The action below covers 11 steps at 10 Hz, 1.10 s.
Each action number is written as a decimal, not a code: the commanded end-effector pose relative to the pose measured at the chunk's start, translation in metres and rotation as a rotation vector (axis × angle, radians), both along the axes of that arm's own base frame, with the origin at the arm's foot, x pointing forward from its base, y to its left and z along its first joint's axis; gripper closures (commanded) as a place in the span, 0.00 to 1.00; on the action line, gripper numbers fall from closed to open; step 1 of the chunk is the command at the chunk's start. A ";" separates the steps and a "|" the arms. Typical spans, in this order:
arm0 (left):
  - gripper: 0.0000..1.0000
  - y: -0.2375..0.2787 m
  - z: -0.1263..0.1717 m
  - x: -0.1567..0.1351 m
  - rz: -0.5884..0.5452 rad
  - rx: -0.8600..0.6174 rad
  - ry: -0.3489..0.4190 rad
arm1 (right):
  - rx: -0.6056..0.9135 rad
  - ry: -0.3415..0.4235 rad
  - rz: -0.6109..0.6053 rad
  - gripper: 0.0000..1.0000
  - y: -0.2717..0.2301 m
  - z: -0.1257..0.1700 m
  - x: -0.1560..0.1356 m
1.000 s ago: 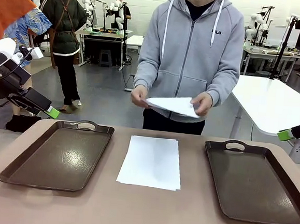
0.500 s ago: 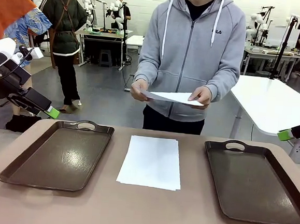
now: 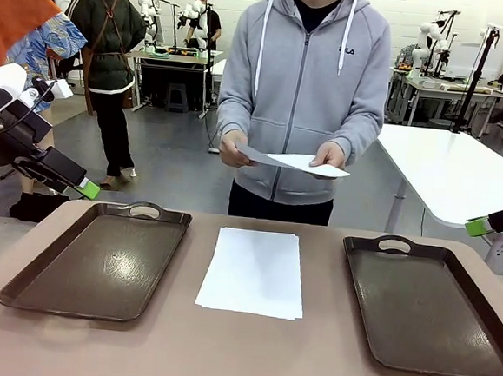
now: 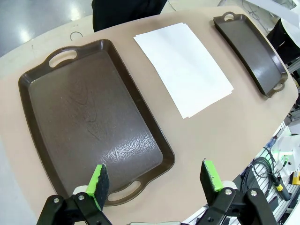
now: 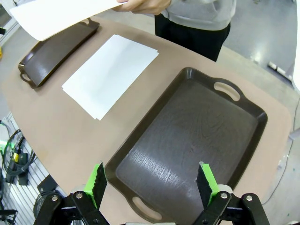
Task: Sort the A4 documents.
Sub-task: Receive the A4 Paper.
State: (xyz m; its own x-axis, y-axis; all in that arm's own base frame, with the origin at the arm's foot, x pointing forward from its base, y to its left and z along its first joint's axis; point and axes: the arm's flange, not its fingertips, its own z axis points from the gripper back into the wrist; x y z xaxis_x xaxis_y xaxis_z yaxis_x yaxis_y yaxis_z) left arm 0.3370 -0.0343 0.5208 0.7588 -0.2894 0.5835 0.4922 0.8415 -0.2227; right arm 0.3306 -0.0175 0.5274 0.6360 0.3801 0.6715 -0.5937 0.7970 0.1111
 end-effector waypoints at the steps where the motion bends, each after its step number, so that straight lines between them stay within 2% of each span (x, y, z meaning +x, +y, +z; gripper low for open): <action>1: 0.00 0.000 0.000 0.000 -0.002 -0.007 -0.006 | 0.006 0.000 0.009 0.00 0.001 -0.001 0.000; 11: 0.00 0.000 0.000 0.000 -0.002 -0.007 -0.006 | 0.006 0.000 0.009 0.00 0.001 -0.001 0.000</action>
